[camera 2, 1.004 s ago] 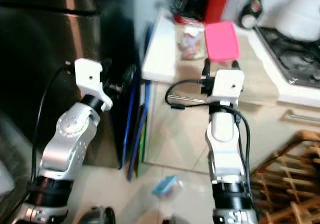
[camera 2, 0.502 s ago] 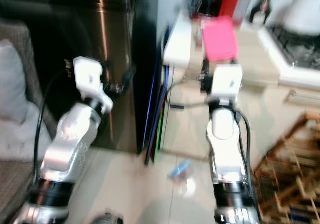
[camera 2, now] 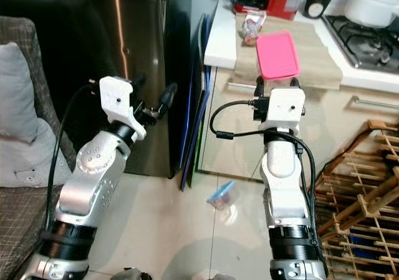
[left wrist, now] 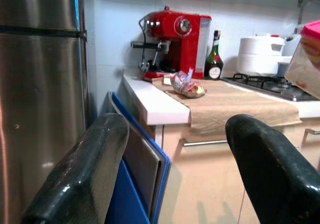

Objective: Restocking fridge

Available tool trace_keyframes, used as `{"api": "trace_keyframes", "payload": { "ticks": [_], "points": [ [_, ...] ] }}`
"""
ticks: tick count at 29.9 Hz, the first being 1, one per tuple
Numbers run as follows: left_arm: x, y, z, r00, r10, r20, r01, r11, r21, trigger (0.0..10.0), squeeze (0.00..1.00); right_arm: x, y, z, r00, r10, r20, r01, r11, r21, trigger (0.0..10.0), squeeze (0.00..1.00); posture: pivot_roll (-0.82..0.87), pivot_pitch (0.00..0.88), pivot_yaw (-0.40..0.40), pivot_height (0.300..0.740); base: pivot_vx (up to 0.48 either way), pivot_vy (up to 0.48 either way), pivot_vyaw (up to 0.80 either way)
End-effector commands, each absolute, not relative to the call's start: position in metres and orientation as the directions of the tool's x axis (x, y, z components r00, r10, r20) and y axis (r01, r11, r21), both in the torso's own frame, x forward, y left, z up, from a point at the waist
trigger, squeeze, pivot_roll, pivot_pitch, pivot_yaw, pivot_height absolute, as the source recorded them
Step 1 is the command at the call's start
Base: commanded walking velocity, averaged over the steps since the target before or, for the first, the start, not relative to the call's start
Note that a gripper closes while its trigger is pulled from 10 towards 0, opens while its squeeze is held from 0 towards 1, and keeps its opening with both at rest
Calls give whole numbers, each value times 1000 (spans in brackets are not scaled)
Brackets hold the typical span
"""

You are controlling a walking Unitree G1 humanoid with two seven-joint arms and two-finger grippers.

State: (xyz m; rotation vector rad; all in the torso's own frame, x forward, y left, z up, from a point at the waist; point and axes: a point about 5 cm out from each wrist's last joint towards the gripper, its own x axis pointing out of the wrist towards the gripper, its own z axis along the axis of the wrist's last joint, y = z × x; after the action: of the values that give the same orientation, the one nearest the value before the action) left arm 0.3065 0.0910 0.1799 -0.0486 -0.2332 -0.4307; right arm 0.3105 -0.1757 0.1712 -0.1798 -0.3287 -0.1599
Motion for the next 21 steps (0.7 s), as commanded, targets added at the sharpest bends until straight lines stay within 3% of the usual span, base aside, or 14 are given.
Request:
{"api": "trace_keyframes", "payload": {
  "ticks": [1, 21],
  "points": [
    [306, 87, 185, 871, -420, 254, 434, 901, -1, 10000, 0, 311, -180, 175, 929, -130, 345, 192, 970, -150, 0, 0, -98, 0, -14, 740, 0, -480, 0],
    [300, 76, 181, 837, -492, 239, 505, 863, 8, 10000, 0, 304, -189, 165, 939, -156, 307, 212, 964, -160, 0, 0, -112, 15, -3, 740, 0, -480, 0]
  ]
}}
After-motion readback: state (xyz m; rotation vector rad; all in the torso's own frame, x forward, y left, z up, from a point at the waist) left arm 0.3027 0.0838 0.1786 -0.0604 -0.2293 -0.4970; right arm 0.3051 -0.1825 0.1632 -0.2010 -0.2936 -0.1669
